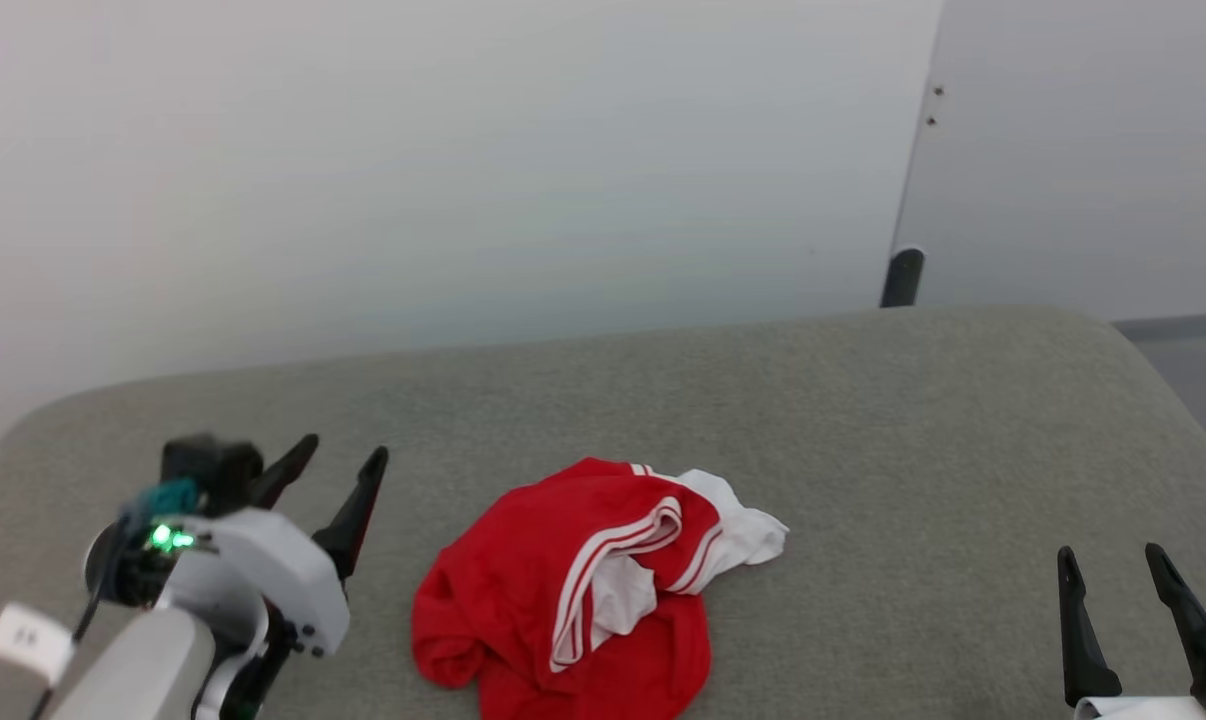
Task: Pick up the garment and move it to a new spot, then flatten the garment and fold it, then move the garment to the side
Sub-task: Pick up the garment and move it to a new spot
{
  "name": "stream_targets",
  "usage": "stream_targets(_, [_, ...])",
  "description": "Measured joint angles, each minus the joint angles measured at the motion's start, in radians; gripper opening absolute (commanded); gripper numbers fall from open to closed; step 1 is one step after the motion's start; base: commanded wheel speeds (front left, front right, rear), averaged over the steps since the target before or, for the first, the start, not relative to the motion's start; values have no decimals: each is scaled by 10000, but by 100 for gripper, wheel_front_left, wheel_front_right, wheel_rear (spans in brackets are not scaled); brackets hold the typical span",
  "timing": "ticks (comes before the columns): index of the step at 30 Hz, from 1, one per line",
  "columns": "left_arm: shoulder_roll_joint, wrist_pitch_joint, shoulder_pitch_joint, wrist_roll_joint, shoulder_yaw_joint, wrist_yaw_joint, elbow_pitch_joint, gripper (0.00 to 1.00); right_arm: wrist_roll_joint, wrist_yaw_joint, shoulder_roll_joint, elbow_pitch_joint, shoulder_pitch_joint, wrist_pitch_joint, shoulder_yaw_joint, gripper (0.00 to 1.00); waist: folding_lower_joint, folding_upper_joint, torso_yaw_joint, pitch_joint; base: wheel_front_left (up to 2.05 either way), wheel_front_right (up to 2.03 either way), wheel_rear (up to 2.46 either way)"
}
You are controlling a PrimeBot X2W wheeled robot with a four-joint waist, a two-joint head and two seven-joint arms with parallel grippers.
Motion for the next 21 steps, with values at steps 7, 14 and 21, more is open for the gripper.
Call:
stream_targets(7, [48, -1891, 895, 453, 276, 341, -81, 100, -88, 0, 6, 155, 163, -82, -169, 100, 0, 0, 433, -187, 0, 0, 0])
stream_targets(14, [81, -2740, 1672, 734, 734, 825, -67, 100, -186, 0, 6, 290, 352, -167, -364, 100, 0, 0, 849, -318, 0, 0, 0])
stream_targets(21, [-40, -2895, 2581, 867, 1436, 930, -401, 100, -184, 0, 6, 437, 461, -219, -420, 100, 0, 0, 1242, -437, 0, 0, 0])
